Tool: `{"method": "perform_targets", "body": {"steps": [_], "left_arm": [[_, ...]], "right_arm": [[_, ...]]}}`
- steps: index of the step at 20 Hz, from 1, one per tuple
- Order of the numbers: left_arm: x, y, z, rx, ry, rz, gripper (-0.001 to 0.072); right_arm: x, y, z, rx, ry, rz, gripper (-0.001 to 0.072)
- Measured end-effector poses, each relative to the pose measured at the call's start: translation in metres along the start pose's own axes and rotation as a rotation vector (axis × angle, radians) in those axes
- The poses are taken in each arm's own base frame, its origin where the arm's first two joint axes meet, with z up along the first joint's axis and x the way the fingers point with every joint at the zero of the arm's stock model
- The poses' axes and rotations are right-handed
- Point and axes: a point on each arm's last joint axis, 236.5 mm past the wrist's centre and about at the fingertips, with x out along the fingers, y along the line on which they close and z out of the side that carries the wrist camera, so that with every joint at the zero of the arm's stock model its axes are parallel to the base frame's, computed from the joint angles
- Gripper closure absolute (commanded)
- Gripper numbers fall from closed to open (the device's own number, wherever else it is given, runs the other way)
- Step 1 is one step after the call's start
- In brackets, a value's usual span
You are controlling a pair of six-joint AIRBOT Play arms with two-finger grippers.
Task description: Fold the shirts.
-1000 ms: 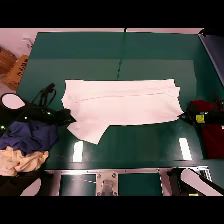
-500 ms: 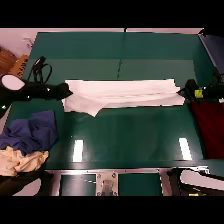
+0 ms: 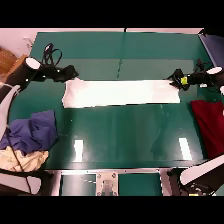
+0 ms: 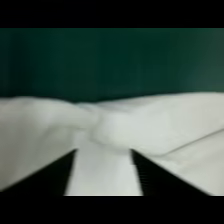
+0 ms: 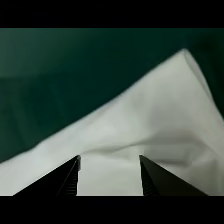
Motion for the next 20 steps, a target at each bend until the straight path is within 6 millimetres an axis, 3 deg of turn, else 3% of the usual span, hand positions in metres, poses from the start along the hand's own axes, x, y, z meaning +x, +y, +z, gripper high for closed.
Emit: {"method": "perform_targets", "body": {"steps": [3, 4, 5, 6, 7, 8, 9, 12, 13, 16, 17, 18, 20], "left_arm": [[-0.003, 0.005, 0.034, 0.006, -0.07, -0.003, -0.0005], [-0.008, 0.006, 0.04, 0.008, -0.069, -0.007, -0.0005], [-0.014, 0.007, 0.045, 0.011, -0.06, -0.014, -0.0004], [-0.019, 0.006, 0.048, 0.013, -0.052, -0.023, 0.0077], [-0.023, 0.006, 0.048, 0.014, -0.034, -0.03, 0.0362], [-0.026, 0.007, 0.045, 0.014, -0.013, -0.034, 0.0551], [-0.028, 0.006, 0.043, 0.019, 0.003, -0.041, 0.0584], [-0.03, 0.0, 0.036, 0.027, 0.045, -0.057, 0.0589], [-0.03, -0.003, 0.034, 0.031, 0.052, -0.062, 0.0681], [-0.025, -0.019, 0.024, 0.054, 0.084, -0.082, 0.0683], [-0.022, -0.025, 0.02, 0.064, 0.092, -0.089, 0.0683], [-0.018, -0.032, 0.016, 0.076, 0.103, -0.095, 0.0683], [-0.01, -0.049, 0.005, 0.102, 0.126, -0.113, 0.0684]], "right_arm": [[-0.011, -0.002, 0.029, -0.058, -0.032, 0.02, 0.0251], [-0.019, -0.006, 0.033, -0.081, -0.017, 0.02, 0.0192], [-0.026, -0.014, 0.033, -0.096, 0.007, 0.013, 0.0181], [-0.034, -0.024, 0.033, -0.103, 0.026, 0.002, 0.0159], [-0.041, -0.037, 0.032, -0.107, 0.049, -0.014, 0.0114], [-0.046, -0.049, 0.028, -0.104, 0.08, -0.026, 0.0099], [-0.049, -0.06, 0.022, -0.099, 0.117, -0.033, 0.0099], [-0.048, -0.083, 0.005, -0.093, 0.208, -0.023, 0.01], [-0.044, -0.087, 0.0, -0.091, 0.232, -0.009, 0.01], [-0.028, -0.082, -0.011, -0.073, 0.283, 0.076, 0.0104], [-0.022, -0.079, -0.016, -0.062, 0.303, 0.104, 0.0156], [-0.016, -0.079, -0.02, -0.062, 0.319, 0.116, 0.0416], [-0.003, -0.079, -0.027, -0.051, 0.344, 0.137, 0.0605]]}}
